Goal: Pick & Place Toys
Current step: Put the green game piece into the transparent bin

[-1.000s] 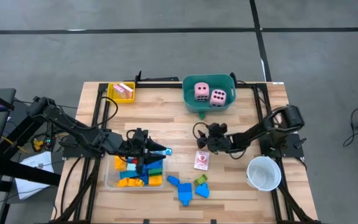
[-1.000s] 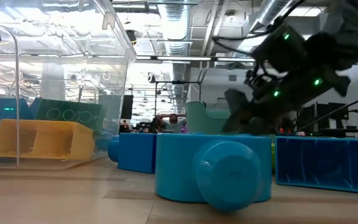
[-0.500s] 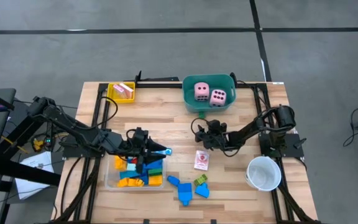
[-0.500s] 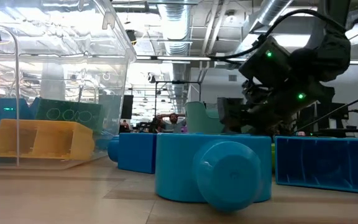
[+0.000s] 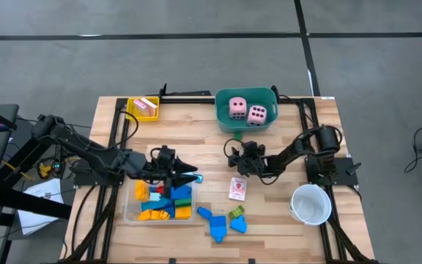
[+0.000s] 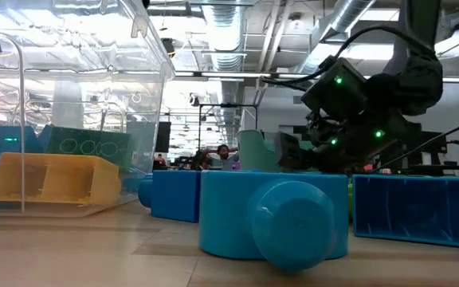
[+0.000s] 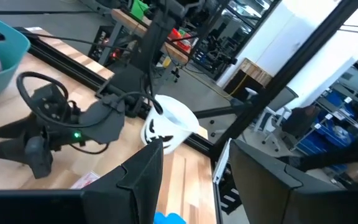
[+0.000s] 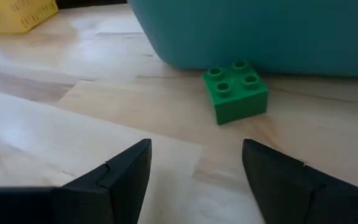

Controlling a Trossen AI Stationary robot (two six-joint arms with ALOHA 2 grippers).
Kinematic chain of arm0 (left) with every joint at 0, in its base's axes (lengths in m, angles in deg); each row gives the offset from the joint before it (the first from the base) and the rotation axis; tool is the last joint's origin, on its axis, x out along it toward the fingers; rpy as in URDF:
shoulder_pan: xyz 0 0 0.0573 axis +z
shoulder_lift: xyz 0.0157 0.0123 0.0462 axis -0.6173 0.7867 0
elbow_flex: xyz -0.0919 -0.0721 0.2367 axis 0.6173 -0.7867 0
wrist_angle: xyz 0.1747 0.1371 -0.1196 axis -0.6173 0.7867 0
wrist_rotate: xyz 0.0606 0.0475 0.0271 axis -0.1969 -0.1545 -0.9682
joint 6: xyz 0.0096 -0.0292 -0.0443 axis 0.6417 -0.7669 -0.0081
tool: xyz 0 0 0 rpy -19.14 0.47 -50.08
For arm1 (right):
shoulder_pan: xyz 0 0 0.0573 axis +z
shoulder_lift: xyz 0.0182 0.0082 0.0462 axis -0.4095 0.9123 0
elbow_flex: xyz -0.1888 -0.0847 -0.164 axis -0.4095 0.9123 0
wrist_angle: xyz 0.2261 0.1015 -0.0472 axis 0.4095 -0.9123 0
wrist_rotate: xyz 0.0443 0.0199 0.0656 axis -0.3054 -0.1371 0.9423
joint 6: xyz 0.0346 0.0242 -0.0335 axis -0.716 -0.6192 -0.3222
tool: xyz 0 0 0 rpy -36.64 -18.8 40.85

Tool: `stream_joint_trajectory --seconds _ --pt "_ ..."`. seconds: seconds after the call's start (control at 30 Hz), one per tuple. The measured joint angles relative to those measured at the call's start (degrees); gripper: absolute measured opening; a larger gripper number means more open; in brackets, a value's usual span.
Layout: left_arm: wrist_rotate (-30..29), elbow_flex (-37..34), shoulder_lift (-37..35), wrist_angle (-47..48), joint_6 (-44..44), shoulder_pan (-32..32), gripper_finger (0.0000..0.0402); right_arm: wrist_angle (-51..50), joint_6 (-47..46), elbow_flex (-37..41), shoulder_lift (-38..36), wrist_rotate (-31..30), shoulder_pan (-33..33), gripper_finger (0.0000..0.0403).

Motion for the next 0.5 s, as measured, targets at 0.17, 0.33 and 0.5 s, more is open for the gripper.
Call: stream_joint_trajectory --seconds 0.17,0.33,0.5 --pt "0.02 0.0 0.0 0.0 -0.01 0.09 0.0181 5.47 7.3 0.16 1.55 0.33 -0.44 0.0245" --pt "0.01 0.0 0.0 0.0 0.01 0.09 0.0181 6.16 7.92 0.13 1.61 1.48 -1.85 0.0244" --pt "0.02 0.0 0.0 0.0 0.01 0.09 0.0181 6.31 8.02 0.09 1.64 2.54 -3.59 0.0244"
